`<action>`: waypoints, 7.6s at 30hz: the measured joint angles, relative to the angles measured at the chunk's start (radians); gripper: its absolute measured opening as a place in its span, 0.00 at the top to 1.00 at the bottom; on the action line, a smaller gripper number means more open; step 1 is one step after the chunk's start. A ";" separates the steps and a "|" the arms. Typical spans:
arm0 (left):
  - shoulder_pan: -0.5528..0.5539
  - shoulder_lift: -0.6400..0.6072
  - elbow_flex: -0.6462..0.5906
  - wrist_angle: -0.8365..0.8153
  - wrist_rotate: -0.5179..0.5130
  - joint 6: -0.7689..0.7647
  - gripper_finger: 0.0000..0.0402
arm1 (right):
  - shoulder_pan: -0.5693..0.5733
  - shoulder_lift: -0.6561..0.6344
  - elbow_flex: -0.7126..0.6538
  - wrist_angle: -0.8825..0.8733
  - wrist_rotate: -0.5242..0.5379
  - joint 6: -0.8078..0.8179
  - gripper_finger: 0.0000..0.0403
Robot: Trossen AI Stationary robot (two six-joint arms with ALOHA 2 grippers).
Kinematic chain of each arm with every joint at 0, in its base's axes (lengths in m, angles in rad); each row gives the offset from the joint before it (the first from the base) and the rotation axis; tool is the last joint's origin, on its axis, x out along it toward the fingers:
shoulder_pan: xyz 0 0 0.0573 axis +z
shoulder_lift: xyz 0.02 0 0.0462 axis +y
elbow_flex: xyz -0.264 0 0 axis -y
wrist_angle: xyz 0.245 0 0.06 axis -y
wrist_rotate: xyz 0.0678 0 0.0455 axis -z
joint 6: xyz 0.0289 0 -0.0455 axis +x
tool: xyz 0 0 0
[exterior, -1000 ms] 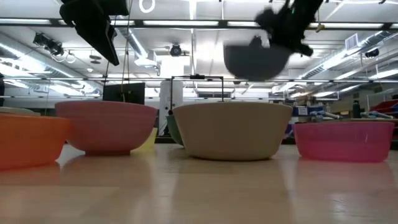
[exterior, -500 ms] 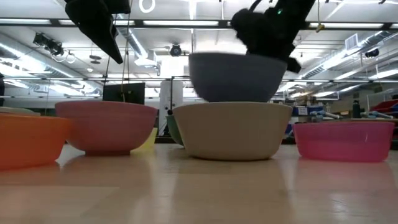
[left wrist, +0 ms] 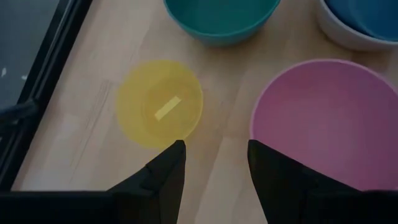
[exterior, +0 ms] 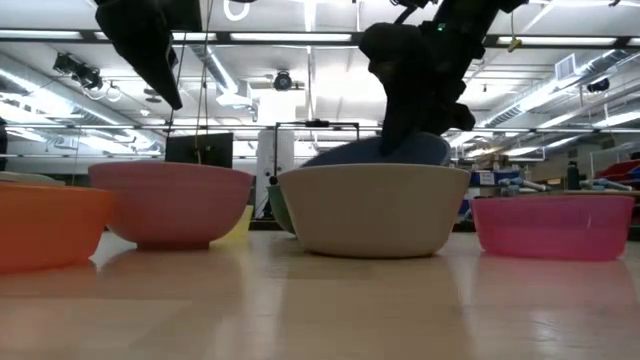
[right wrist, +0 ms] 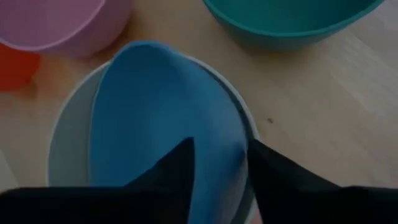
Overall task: Nest bowls inside each other
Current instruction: Stack the blue bowl on top of the gray bowl, then stack the light pink bowl on top of the blue bowl
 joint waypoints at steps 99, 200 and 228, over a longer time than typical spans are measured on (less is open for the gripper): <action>-0.146 0.244 -0.193 0.097 0.109 -0.774 0.54 | 0.189 -0.238 0.017 -0.459 0.467 0.210 0.48; -0.090 0.451 0.583 0.294 0.040 -0.070 0.58 | 0.173 -0.276 -0.182 0.232 0.705 -0.009 0.55; -0.126 0.317 0.622 0.231 -0.170 0.006 0.58 | 0.039 0.082 -0.306 0.932 0.365 -0.010 0.63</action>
